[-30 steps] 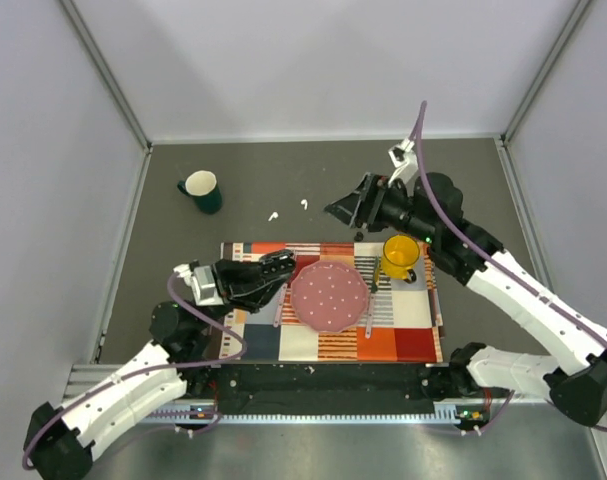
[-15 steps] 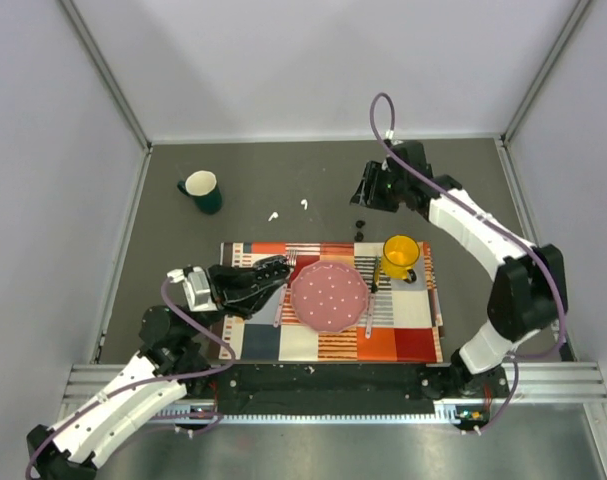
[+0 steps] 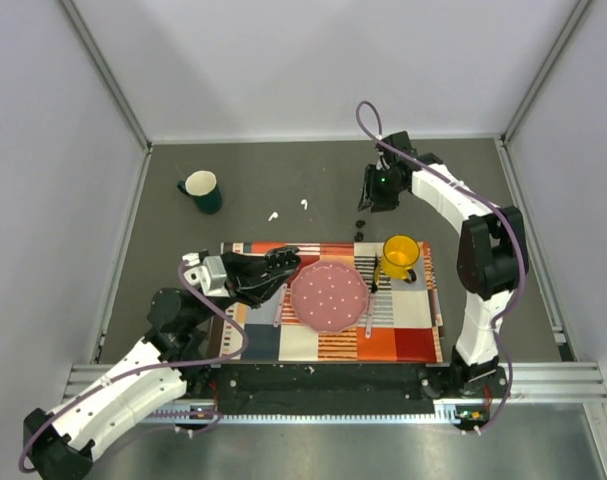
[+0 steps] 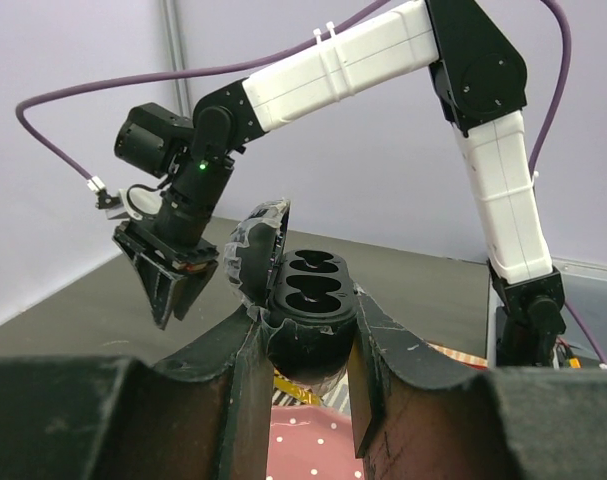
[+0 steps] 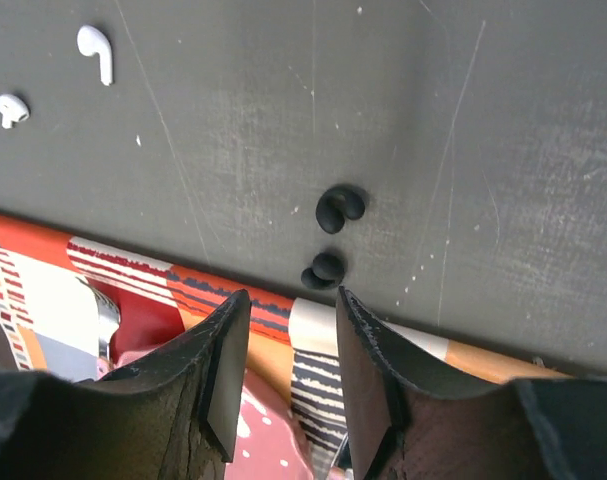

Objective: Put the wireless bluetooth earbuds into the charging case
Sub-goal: Pick up the earbud from the center of the board.

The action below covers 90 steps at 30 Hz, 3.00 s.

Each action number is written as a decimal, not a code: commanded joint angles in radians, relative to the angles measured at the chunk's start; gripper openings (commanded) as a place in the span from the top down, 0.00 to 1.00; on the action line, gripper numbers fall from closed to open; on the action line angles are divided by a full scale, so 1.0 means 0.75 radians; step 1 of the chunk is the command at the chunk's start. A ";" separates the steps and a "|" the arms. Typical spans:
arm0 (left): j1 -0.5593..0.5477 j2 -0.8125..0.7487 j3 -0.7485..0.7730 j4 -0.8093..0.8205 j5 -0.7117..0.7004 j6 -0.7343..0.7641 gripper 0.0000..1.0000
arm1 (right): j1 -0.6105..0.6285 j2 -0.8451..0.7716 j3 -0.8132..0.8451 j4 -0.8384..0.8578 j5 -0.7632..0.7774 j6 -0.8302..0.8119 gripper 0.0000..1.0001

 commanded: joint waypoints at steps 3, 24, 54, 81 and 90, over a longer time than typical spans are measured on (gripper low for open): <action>0.000 -0.044 -0.005 0.066 -0.086 0.051 1.00 | 0.004 -0.040 -0.023 -0.057 0.016 -0.020 0.66; 0.000 -0.144 -0.017 -0.031 -0.152 0.089 1.00 | 0.026 0.060 -0.060 -0.100 0.006 -0.069 0.69; 0.000 -0.154 -0.013 -0.078 -0.183 0.116 1.00 | 0.071 0.156 -0.097 -0.001 0.055 -0.016 0.74; 0.000 -0.173 -0.013 -0.102 -0.201 0.118 1.00 | 0.069 0.211 -0.101 0.105 -0.021 0.052 0.78; -0.002 -0.169 -0.013 -0.102 -0.209 0.122 1.00 | 0.071 0.224 -0.091 0.121 -0.051 0.043 0.81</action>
